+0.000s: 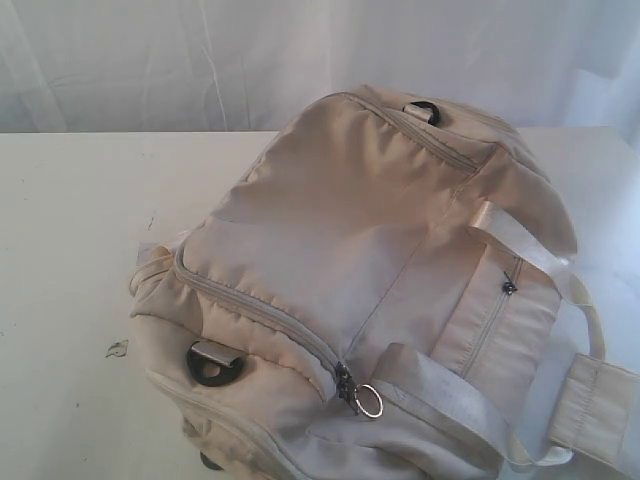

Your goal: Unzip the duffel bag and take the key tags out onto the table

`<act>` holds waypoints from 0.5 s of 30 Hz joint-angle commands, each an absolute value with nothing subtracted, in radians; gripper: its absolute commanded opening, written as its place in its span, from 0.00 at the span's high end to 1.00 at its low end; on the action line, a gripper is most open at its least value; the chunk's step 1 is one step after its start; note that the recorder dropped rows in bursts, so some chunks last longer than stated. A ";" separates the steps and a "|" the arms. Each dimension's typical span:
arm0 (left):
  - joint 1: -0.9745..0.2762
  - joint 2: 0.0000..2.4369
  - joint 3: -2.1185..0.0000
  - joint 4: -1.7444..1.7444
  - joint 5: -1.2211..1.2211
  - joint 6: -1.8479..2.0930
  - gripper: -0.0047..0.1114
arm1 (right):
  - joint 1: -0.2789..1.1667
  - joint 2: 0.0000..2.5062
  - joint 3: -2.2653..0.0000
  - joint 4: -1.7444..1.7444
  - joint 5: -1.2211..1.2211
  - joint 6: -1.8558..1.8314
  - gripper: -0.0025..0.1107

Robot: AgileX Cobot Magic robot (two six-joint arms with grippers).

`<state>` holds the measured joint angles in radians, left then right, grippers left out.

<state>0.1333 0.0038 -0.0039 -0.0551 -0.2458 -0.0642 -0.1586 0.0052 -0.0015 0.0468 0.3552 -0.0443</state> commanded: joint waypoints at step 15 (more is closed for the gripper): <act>0.127 0.000 -0.043 -0.058 -0.596 -0.176 0.96 | -0.158 0.000 0.000 0.049 0.150 -0.048 0.98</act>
<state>0.1333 0.0032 -0.0064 -0.0551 -0.5888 -0.1084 -0.1586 0.0052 -0.0015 0.0468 0.1832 -0.0443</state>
